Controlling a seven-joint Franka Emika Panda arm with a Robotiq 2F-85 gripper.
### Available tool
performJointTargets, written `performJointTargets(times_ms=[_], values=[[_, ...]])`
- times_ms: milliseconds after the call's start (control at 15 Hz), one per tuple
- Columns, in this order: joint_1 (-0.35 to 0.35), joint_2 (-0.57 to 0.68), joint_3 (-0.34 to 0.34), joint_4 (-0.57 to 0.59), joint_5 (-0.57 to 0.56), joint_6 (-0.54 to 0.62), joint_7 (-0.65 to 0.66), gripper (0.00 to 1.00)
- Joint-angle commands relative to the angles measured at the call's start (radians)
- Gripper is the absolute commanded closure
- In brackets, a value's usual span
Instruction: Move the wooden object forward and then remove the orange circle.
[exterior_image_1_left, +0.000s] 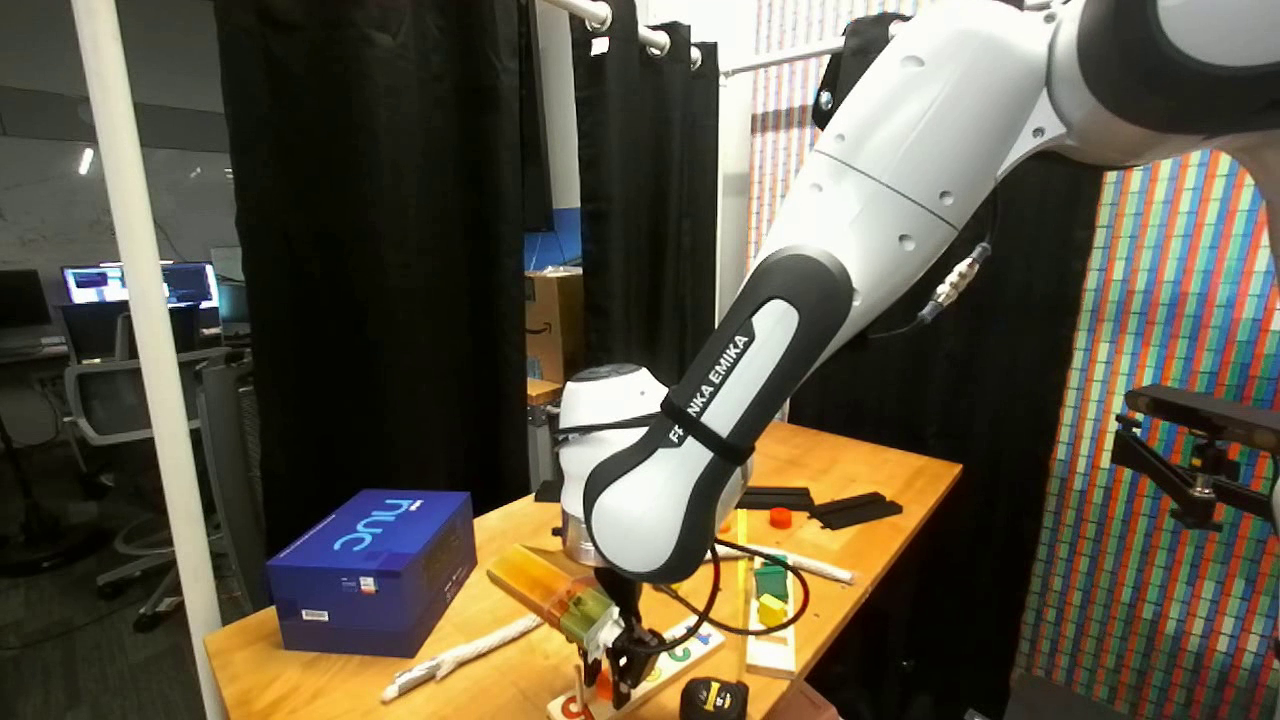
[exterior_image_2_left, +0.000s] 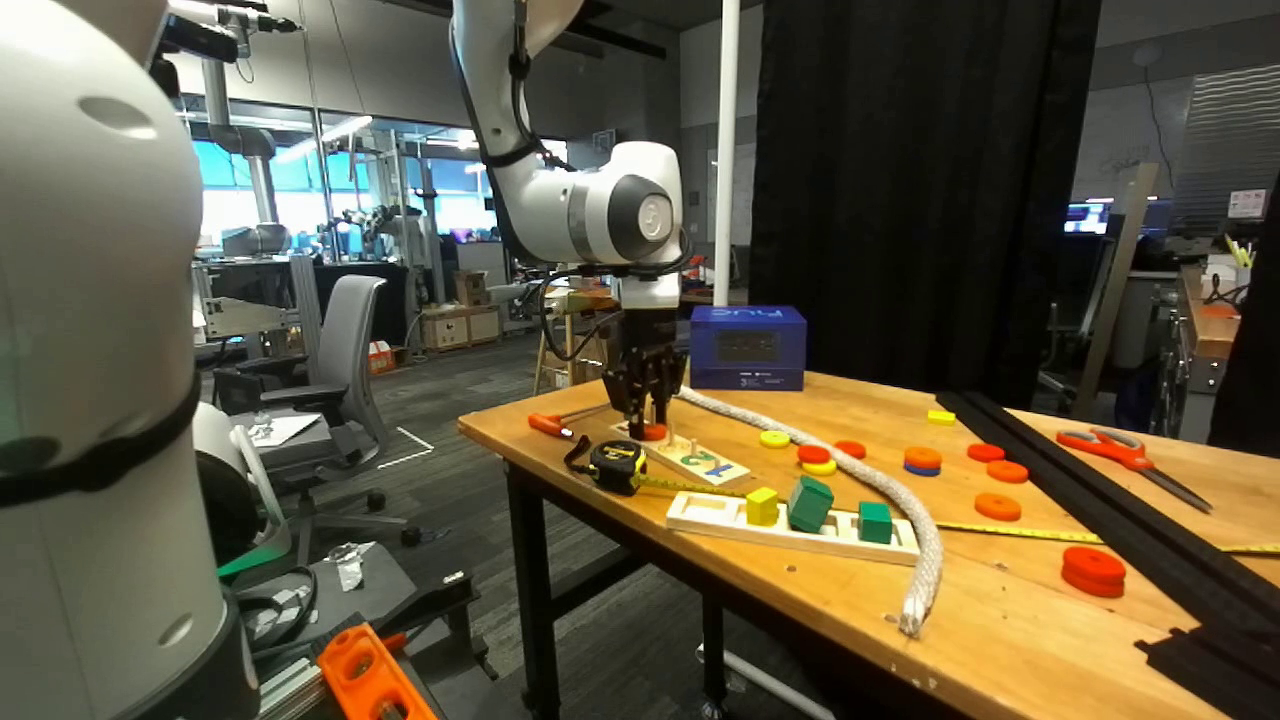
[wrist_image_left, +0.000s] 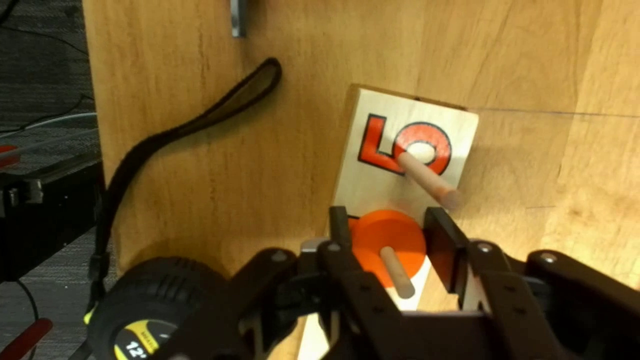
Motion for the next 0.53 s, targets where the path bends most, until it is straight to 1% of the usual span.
performJointTargets(times_ms=[0, 200, 467], values=[[0.019, -0.006, -0.015, -0.003, -0.011, 0.026, 0.013, 0.8], [0.029, -0.016, -0.021, -0.001, -0.027, 0.022, 0.02, 0.8], [0.049, -0.035, -0.033, 0.015, -0.078, -0.002, 0.034, 0.8]])
